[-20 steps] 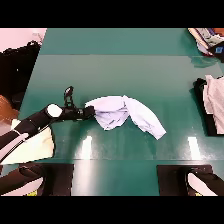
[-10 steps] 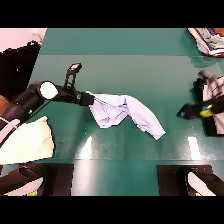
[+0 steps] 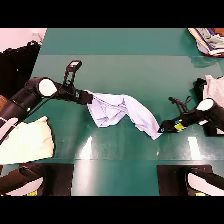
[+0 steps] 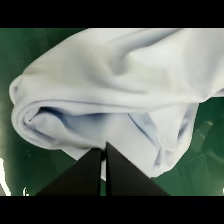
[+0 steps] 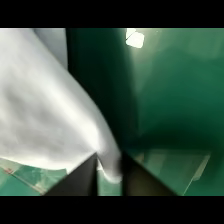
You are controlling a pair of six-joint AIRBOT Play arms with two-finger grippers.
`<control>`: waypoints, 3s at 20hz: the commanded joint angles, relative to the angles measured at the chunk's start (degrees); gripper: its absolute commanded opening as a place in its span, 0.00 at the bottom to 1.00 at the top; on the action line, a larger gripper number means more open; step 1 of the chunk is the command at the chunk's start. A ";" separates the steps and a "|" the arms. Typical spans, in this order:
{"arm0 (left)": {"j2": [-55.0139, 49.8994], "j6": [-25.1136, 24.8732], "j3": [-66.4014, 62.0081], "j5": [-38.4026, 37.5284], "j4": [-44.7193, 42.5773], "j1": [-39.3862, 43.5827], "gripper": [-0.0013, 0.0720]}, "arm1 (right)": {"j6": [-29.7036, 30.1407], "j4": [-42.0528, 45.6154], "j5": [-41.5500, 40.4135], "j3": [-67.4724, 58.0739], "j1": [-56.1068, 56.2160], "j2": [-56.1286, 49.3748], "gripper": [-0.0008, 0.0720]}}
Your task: Fold the shirts.
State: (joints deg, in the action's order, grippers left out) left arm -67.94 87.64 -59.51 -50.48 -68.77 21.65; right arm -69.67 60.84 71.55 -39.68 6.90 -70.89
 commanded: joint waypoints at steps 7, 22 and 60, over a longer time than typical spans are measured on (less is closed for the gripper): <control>3.80 0.96 -10.95 -16.31 -23.43 -0.04 0.04 | 0.68 -0.66 -2.54 -18.95 -3.43 4.63 0.03; 17.42 0.85 -54.07 -19.41 -29.92 -0.02 0.04 | 0.70 -0.61 -3.43 -57.92 -15.06 23.23 0.03; -8.83 12.13 -10.23 -9.77 -12.63 -24.26 0.51 | -7.63 3.06 22.73 -75.54 -5.81 -30.97 0.58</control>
State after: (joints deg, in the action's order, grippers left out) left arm -76.82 99.98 -72.29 -58.85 -91.81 1.17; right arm -77.78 64.07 88.84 -115.00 0.78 -101.93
